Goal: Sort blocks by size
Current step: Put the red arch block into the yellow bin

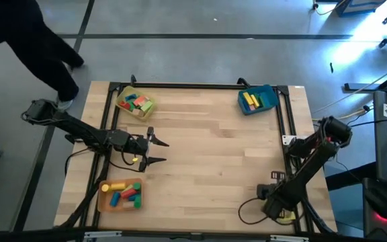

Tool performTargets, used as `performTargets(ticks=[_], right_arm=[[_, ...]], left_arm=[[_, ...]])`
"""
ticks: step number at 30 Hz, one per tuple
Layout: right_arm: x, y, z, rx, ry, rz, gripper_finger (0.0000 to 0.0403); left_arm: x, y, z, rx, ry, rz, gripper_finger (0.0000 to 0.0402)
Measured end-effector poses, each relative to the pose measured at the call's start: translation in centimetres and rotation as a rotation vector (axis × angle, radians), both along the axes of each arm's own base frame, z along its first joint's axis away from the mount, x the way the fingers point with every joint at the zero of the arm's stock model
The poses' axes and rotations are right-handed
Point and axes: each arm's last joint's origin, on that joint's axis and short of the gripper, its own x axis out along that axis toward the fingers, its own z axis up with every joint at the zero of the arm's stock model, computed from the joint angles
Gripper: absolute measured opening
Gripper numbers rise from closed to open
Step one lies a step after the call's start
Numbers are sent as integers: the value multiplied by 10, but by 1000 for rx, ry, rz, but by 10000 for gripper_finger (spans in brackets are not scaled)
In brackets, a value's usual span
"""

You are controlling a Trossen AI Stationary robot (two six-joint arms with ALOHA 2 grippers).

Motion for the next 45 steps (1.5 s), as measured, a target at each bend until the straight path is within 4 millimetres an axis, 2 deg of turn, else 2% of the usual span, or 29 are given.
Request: performTargets(ticks=[11, 17, 25, 29, 36, 45], right_arm=[[29, -22, 8, -53, -182, -98, 47], [51, -29, 9, -89, -367, -120, 47], [81, -49, 13, -246, -626, -164, 47], [95, -62, 15, -305, -709, -198, 47], [123, -84, 23, -388, -877, -259, 47], [167, -127, 36, -478, -1094, -337, 47]], left_arm=[[0, 0, 0, -4, -1, 1, 260], [0, 0, 0, -23, 1, 2, 260], [0, 0, 0, -45, 7, 3, 260], [-2, -2, 1, -45, 70, -5, 260], [-8, -7, 14, -27, 208, -14, 260], [-24, -2, 57, -28, 243, -9, 260]])
